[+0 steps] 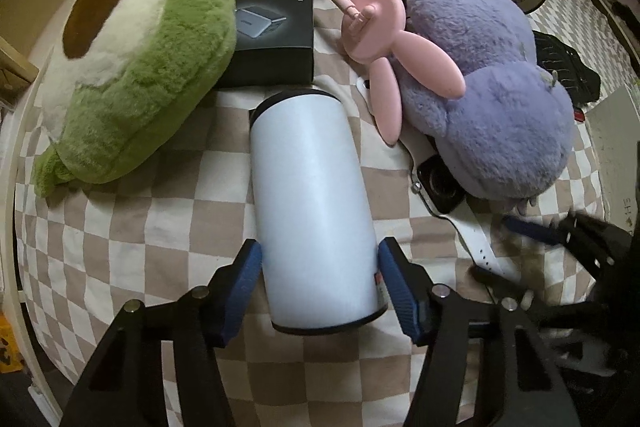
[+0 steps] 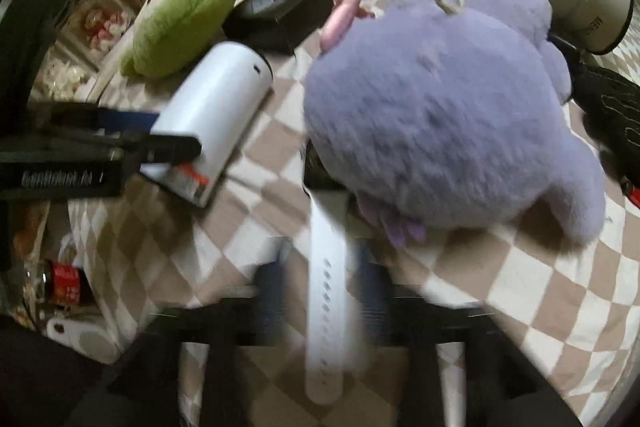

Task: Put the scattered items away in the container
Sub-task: 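Close the left tool on the white bottle while the right tool grasps the smartwatch face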

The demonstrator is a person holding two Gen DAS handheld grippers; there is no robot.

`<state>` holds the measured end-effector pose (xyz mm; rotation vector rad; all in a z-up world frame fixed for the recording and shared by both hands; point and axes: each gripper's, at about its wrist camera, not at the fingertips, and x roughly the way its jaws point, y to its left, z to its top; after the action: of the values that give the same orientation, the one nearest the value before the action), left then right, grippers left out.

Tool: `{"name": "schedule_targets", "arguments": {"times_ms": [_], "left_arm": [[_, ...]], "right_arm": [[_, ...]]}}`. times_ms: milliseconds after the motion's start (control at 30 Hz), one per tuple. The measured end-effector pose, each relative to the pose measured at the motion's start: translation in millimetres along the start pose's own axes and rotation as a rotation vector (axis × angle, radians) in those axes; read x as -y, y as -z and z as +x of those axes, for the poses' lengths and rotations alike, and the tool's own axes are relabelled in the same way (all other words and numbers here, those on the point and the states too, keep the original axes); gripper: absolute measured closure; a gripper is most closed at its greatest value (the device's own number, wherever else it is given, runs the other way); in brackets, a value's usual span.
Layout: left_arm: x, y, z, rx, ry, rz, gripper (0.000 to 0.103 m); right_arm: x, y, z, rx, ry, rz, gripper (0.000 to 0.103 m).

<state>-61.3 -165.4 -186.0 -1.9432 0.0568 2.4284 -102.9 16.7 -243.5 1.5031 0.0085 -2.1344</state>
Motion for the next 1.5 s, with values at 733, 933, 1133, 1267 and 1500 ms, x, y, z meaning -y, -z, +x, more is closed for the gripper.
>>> {"name": "schedule_targets", "arguments": {"times_ms": [733,933,1133,1267,1500], "left_arm": [[-5,-11,16,-0.037,0.081,-0.085,0.027],[7,-17,21,-0.046,0.028,-0.087,0.027],[20,-22,26,-0.061,-0.014,-0.075,0.035],[27,-24,26,-0.080,-0.026,-0.055,0.036],[42,-13,22,-0.090,-0.050,0.000,0.036]], "right_arm": [[-23,-13,28,0.007,0.131,-0.054,0.063],[-5,17,-2,-0.107,0.108,-0.062,0.063],[19,43,-28,-0.159,0.122,-0.059,0.063],[29,53,-40,-0.166,0.136,-0.068,0.063],[36,58,-48,-0.163,0.102,-0.046,0.063]]}}
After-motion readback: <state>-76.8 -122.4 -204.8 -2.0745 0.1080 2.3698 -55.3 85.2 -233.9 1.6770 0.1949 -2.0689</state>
